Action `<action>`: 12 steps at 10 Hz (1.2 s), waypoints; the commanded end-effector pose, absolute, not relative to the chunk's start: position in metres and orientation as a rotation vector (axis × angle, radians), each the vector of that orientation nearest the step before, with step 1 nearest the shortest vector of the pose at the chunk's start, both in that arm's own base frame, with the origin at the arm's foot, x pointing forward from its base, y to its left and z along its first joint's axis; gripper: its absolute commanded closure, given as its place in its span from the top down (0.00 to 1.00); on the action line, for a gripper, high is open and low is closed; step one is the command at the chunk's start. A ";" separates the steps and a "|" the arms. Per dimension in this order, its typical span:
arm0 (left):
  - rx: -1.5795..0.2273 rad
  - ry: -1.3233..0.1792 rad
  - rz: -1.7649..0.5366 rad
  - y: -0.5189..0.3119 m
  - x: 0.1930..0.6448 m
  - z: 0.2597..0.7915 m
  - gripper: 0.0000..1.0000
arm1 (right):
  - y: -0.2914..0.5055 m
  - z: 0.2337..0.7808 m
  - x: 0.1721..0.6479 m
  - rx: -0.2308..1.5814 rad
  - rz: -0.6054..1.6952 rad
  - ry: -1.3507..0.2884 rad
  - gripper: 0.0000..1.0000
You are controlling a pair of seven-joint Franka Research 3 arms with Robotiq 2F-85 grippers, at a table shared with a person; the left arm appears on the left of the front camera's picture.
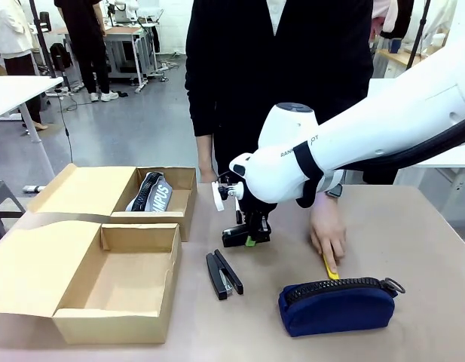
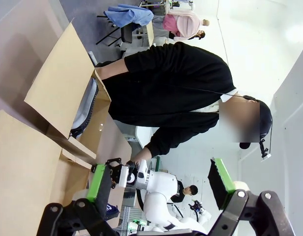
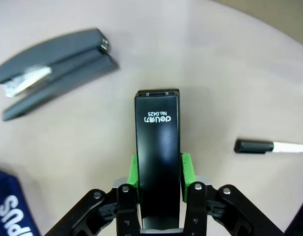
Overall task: Place items inside the box.
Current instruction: Pick up a Pencil pouch or Stapler and place it inside the Mailer Box closest to the robot.
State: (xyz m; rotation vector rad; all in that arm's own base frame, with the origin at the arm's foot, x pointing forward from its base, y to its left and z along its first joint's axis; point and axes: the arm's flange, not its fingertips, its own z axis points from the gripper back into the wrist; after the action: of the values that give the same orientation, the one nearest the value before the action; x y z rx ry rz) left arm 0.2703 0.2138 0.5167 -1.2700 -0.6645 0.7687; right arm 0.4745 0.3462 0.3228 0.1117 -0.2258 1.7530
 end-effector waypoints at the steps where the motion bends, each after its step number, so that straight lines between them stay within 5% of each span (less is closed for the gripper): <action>1: -1.280 -0.684 0.750 0.213 0.270 0.516 1.00 | 0.344 0.340 0.446 0.060 1.708 -0.176 0.32; 5: -1.280 -0.684 0.750 0.213 0.270 0.516 1.00 | 0.342 0.371 0.399 0.111 1.736 -0.175 0.32; 12: -1.280 -0.684 0.750 0.213 0.270 0.516 1.00 | 0.347 0.372 0.401 0.093 1.765 -0.163 0.37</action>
State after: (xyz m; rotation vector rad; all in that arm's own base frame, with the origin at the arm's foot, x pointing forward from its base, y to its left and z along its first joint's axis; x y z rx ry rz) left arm 0.2703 0.2138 0.5168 -1.2700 -0.6648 0.7684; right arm 0.4018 0.3505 0.3654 0.0879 -0.1535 1.7500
